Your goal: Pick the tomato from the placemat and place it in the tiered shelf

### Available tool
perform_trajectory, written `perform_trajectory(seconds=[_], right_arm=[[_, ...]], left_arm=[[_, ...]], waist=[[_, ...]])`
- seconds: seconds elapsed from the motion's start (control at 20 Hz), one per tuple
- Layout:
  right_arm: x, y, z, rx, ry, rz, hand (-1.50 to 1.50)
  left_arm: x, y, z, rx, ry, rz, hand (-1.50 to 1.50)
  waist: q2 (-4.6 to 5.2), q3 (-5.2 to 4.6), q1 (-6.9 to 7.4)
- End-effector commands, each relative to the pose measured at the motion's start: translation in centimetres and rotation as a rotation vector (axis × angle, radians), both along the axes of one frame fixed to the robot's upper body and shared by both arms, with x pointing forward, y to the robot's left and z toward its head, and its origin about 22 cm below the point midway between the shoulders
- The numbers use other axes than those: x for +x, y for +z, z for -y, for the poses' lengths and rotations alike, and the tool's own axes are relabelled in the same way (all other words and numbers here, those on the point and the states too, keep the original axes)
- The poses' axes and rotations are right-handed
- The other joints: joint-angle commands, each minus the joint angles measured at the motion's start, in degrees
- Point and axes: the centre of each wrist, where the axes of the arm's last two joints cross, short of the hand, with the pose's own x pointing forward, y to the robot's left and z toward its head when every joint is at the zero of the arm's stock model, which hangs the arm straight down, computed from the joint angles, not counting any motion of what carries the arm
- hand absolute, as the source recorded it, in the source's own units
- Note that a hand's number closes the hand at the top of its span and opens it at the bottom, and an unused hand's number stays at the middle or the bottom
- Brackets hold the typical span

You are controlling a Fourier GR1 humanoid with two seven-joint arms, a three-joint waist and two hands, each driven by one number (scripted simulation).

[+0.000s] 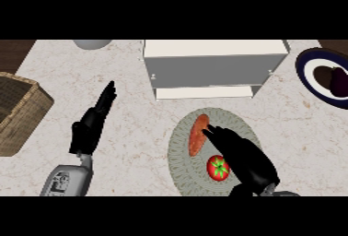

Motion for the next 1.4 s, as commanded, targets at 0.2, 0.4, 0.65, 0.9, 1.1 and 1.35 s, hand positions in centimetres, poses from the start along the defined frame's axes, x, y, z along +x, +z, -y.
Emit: perform_trajectory(seconds=[0.2, 0.4, 0.65, 0.9, 1.1, 1.35], right_arm=[[-0.8, -1.8, -1.1, 0.000, 0.018, -0.016, -1.50], [0.7, -4.3, 0.6, -0.004, 0.016, -0.029, -1.50], [0.0, -4.4, -0.2, -0.041, 0.066, -0.048, 1.50], [-0.2, -4.3, -2.2, -0.083, 0.137, 0.037, 1.50], [-0.7, -5.1, 0.4, -0.089, 0.133, 0.043, 1.50], [-1.8, -3.2, -8.2, -0.061, -0.179, 0.059, 1.50]], left_arm=[[0.6, -1.1, -1.8, 0.007, 0.007, 0.005, 0.00], [-0.9, 0.1, 0.2, 0.002, 0.003, -0.002, 0.00], [-1.0, 1.5, -1.5, -0.001, -0.005, -0.008, 0.00], [0.0, 1.4, -0.9, 0.009, -0.003, -0.008, 0.00], [-0.4, -0.4, -1.1, 0.003, -0.006, 0.008, 0.00], [0.1, 0.3, -0.7, 0.007, -0.030, 0.004, 0.00]], waist=[[0.00, -0.01, -0.10], [-0.02, 0.00, 0.08], [-0.04, 0.00, 0.08], [-0.01, -0.01, 0.07], [-0.02, -0.01, -0.03], [-0.05, -0.04, 1.53]])
